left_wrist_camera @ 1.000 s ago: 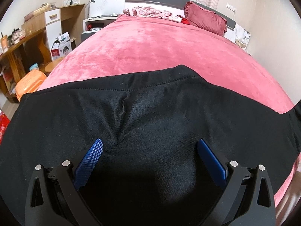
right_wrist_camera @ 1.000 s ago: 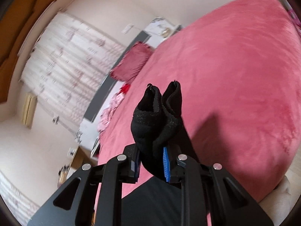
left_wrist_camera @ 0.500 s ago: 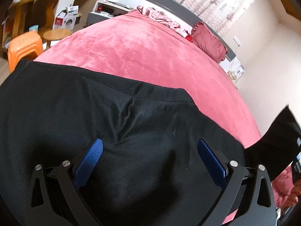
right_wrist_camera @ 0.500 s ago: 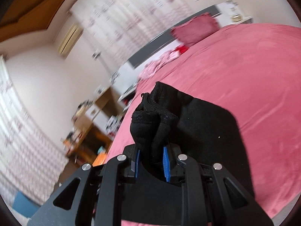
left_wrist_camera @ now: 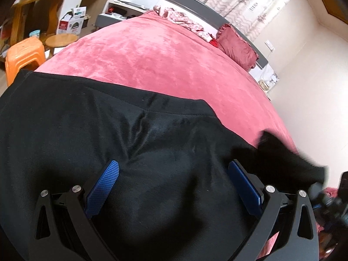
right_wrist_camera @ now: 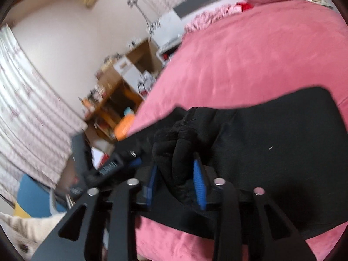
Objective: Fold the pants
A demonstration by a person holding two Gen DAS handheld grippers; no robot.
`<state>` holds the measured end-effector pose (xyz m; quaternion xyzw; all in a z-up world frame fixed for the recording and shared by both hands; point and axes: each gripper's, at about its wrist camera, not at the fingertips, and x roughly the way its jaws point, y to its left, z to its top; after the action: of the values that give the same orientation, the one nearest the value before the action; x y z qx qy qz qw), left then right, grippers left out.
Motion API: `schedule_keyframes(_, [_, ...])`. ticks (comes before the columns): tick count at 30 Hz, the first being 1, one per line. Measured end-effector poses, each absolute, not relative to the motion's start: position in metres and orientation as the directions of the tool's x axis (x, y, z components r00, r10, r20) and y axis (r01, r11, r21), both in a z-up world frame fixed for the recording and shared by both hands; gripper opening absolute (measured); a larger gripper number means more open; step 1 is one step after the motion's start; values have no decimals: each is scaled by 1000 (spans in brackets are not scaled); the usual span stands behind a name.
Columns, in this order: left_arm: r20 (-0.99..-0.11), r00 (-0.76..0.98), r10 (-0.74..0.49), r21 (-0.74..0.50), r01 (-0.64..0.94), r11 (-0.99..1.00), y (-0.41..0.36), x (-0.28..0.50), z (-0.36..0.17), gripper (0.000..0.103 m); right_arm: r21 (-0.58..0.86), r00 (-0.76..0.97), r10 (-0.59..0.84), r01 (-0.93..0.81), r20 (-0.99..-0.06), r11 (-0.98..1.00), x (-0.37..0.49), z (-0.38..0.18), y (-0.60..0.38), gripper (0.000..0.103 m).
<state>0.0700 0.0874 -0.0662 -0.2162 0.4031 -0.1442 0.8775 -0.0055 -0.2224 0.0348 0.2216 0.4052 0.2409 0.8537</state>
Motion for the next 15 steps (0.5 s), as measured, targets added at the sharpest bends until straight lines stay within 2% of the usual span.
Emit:
schedule_keyframes(1, [-645, 630, -432, -494, 88, 865, 85, 69, -65, 100, 573, 527, 595, -228, -607, 787, -3, 25, -217, 57])
schedule_keyframes(3, [-641, 623, -448, -491, 116, 864, 81, 68, -64, 100, 582, 463, 599, -200, -653, 788, -1, 5, -210, 74])
schedule_keyframes(6, [-640, 608, -470, -484, 157, 861, 73, 65, -63, 100, 571, 416, 599, -204, -684, 795, -6, -7, -205, 76])
schedule_keyframes(10, [-627, 596, -502, -505, 179, 844, 69, 63, -63, 100, 615, 519, 606, -183, -603, 767, -13, 8, -237, 77])
schedule_keyframes(13, [-605, 577, -549, -551, 194, 812, 60, 64, -61, 100, 644, 677, 501, -53, -539, 763, -19, 18, -283, 77])
schedule_keyframes(15, [-603, 559, -568, -559, 212, 802, 49, 66, -60, 100, 631, 746, 405, 27, -529, 775, -24, 20, -308, 76])
